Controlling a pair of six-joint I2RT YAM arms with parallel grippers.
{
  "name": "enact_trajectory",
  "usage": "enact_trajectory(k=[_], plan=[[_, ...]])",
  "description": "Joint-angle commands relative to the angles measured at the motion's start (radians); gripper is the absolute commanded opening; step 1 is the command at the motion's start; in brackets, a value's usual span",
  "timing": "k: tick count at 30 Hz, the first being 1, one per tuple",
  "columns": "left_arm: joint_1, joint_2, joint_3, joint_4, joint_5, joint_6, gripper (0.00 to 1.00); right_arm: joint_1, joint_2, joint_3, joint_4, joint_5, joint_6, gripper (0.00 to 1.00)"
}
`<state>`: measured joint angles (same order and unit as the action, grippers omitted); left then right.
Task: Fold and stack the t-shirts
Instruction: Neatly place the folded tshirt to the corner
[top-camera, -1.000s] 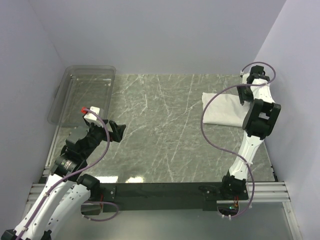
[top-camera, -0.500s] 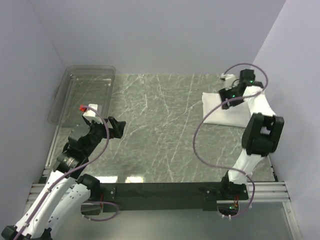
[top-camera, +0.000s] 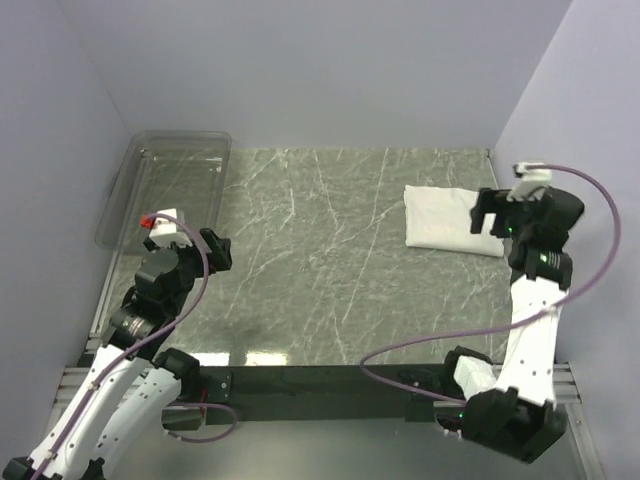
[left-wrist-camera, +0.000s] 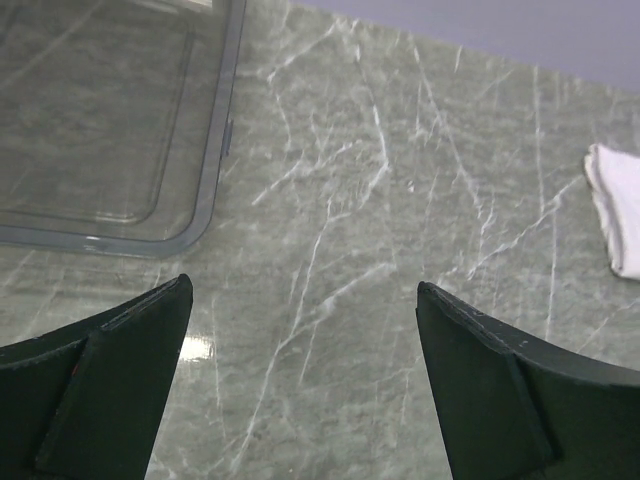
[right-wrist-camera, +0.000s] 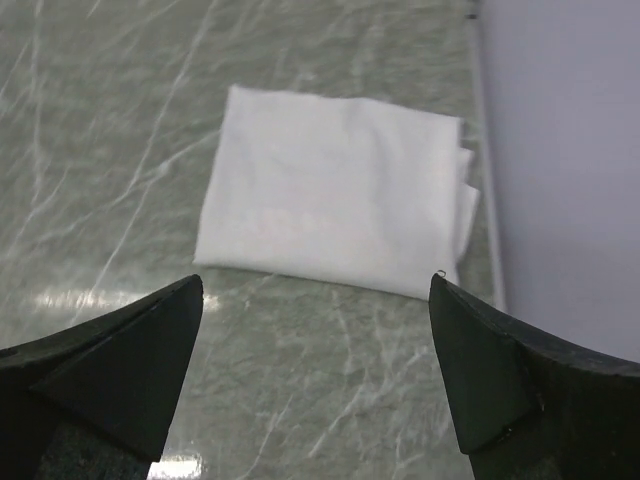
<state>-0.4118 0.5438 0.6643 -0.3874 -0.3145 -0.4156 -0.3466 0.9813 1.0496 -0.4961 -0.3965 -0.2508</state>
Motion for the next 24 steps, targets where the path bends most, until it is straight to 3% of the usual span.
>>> enact_trajectory(k=[1, 3, 6, 11, 24], plan=[[0.004, -0.03, 0.021, 0.002, -0.02, 0.001, 1.0, -0.077, -0.119, -0.071, 0.082, 0.075, 0.174, 1.0], [0.004, -0.027, 0.021, 0.004, -0.012, 0.003, 0.99, -0.077, -0.22, -0.144, 0.128, 0.282, 0.246, 1.0], [0.004, -0.021, 0.021, 0.01, 0.017, 0.011, 0.99, -0.077, -0.343, -0.224, 0.149, 0.369, 0.222, 1.0], [0.002, -0.021, 0.02, 0.007, 0.046, 0.015, 0.99, -0.077, -0.452, -0.254, 0.078, 0.363, 0.209, 1.0], [-0.005, -0.051, 0.014, 0.004, 0.032, 0.015, 0.99, -0.077, -0.463, -0.241, 0.07, 0.302, 0.208, 1.0]])
